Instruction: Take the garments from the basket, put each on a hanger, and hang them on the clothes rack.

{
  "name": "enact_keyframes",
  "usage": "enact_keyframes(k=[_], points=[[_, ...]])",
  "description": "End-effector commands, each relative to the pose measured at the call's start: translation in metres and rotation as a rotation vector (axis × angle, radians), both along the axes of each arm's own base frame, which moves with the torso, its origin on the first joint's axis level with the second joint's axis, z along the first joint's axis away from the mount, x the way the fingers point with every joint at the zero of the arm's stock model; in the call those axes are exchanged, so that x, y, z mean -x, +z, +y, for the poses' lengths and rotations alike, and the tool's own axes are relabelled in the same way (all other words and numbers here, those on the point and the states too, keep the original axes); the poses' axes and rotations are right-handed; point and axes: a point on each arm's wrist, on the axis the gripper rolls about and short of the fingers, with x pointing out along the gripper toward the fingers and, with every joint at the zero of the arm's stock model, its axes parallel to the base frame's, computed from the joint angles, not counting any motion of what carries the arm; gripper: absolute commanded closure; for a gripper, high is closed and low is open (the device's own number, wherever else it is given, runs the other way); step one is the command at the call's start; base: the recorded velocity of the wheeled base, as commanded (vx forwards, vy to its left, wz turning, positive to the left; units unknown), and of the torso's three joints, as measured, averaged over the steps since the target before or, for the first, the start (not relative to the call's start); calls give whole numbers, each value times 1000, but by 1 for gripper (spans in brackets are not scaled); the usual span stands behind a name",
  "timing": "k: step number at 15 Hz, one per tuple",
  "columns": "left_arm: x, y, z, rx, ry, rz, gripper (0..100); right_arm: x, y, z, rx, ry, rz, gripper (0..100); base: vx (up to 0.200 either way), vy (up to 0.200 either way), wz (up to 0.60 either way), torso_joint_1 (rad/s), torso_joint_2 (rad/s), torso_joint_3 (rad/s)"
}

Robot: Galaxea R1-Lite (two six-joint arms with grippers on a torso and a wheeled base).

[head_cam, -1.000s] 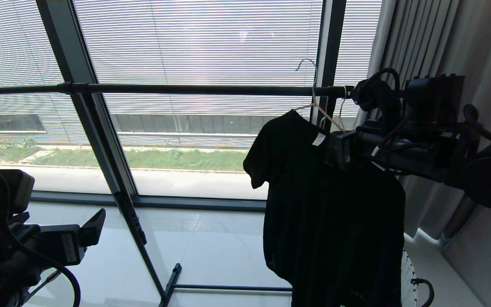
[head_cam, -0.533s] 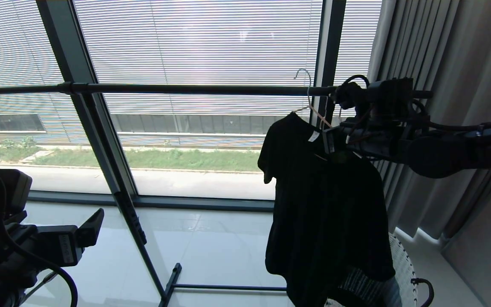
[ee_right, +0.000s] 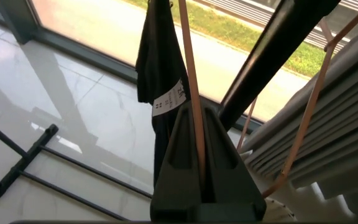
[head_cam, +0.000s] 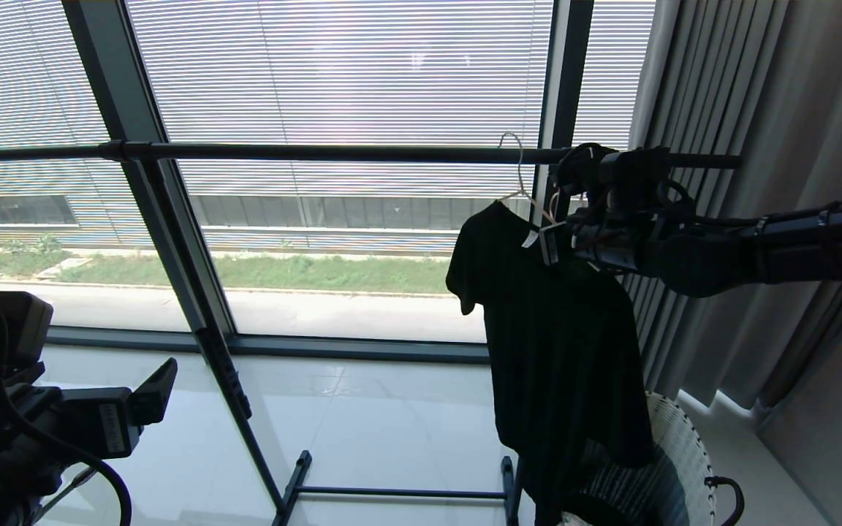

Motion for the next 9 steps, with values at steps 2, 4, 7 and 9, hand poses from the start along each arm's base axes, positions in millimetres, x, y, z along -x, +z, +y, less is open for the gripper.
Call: enact_keyframes(k=[2, 4, 7, 9], points=[[0, 0, 0, -1, 2, 1, 0, -6, -6, -5, 5, -16, 9, 100, 0, 0, 0, 0, 0, 0], [0, 0, 0, -1, 2, 1, 0, -8, -7, -7, 7, -24, 12, 100, 0, 0, 0, 0, 0, 0], [0, -1, 0, -1, 2, 3, 0, -10, -8, -8, 8, -27, 15, 100, 0, 0, 0, 0, 0, 0], [0, 0, 0, 1, 2, 1, 0, -9, -8, -9, 8, -27, 18, 0, 0, 0, 0, 0, 0, 0]])
